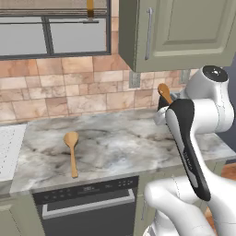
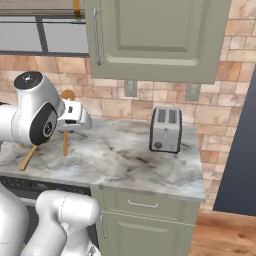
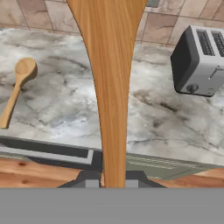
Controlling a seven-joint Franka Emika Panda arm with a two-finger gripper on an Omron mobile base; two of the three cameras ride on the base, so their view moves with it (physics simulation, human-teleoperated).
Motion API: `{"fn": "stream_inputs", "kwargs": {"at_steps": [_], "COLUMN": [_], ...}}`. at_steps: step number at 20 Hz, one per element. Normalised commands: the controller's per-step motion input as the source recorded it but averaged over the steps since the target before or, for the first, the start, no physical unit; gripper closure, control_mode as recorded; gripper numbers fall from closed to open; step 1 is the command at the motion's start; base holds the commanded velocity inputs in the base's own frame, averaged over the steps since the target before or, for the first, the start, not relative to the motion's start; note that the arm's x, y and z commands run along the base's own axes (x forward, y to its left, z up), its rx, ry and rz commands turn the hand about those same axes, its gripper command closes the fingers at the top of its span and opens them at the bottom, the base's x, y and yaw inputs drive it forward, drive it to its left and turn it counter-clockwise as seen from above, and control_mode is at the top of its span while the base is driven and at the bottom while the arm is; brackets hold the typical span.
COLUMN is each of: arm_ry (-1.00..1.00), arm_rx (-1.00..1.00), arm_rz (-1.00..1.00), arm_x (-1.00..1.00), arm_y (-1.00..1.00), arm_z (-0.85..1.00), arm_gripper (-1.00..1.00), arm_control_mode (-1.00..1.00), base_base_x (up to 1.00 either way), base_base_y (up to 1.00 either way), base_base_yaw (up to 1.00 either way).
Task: Organize the utensils by type. Pick up the wooden spoons from the counter and place them in the open cabinet. Then pick up the metallic utensils from the counter and place them in the open drawer.
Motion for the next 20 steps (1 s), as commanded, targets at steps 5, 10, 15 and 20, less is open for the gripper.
{"fn": "stream_inputs", "kwargs": {"at_steps": [5,10,15,20], "arm_ry": [0.0,0.0,0.0,0.0], "arm_rx": [0.0,0.0,0.0,0.0], "arm_rz": [0.0,0.0,0.0,0.0], "arm_x": [0.0,0.0,0.0,0.0], "arm_y": [0.0,0.0,0.0,0.0], "arm_z": [0.0,0.0,0.0,0.0], "arm_gripper": [1.0,1.0,1.0,1.0], "arm_control_mode": [1.0,1.0,1.0,1.0], "base_base_x": [-0.68,-0.39,-0.19,-0.16], "base_base_y": [0.0,0.04,0.26,0.32], "base_base_yaw": [-0.3,-0.48,-0.57,-0.66]}}
